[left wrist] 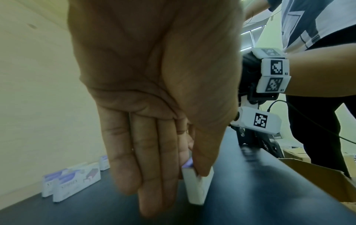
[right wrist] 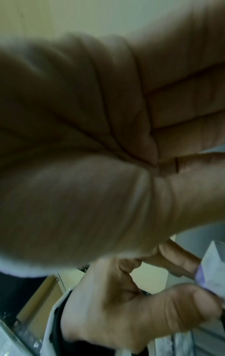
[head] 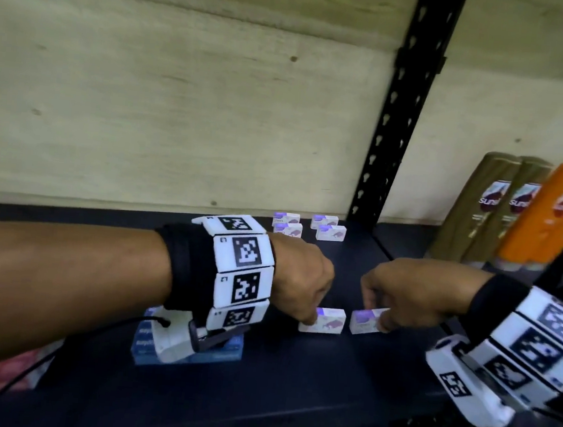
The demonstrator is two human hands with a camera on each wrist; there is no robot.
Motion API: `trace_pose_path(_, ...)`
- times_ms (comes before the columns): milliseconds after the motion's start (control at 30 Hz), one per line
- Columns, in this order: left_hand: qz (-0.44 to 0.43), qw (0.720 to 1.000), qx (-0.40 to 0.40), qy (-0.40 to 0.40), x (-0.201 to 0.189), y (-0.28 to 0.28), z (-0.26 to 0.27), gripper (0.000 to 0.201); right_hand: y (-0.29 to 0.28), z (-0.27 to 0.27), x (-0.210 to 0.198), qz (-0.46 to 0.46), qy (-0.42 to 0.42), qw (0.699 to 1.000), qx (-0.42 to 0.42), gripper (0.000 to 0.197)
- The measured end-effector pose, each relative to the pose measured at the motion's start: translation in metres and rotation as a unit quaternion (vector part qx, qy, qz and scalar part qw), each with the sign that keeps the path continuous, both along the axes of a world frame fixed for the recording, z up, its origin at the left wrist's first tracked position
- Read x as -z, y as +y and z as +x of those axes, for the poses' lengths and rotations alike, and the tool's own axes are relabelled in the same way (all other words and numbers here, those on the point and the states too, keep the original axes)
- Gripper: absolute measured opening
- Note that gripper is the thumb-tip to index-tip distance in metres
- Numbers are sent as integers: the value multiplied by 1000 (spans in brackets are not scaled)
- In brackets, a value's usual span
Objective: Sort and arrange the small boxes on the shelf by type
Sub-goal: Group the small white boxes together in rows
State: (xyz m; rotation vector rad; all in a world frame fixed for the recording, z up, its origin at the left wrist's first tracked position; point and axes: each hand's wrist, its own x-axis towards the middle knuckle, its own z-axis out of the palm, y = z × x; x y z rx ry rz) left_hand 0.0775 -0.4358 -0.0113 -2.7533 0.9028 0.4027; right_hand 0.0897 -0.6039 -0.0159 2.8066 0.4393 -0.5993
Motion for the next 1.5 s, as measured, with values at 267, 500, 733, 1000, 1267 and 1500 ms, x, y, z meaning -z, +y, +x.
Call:
trace_pose_path(267,-17,999,-23,15,9,-4,-14,17,-9,-17,2,35,9,999,-6,20)
trace_pose_path(500,-13,1000,-13,26,9,-4,-12,19,-7,-18,4,36,1,999,-12,19)
trace_pose_path(733,-14,1000,-7,21,12,-5,-8,22,-6,-18,4,38,2,999,-23,20)
trace_pose_path(1000,5,998,-1,63,10,-6,-1,35,-5,-20,-5,24,47,999,-6,43)
trace_pose_path(1267,-72,991,-63,94,-1,16,34,31,4,26,-34,57,-52,997,12,37)
trace_pose_path(1500,-55,990,-100,-81,-6,39,96,30,21,89,-32,41,-89,994,40,32)
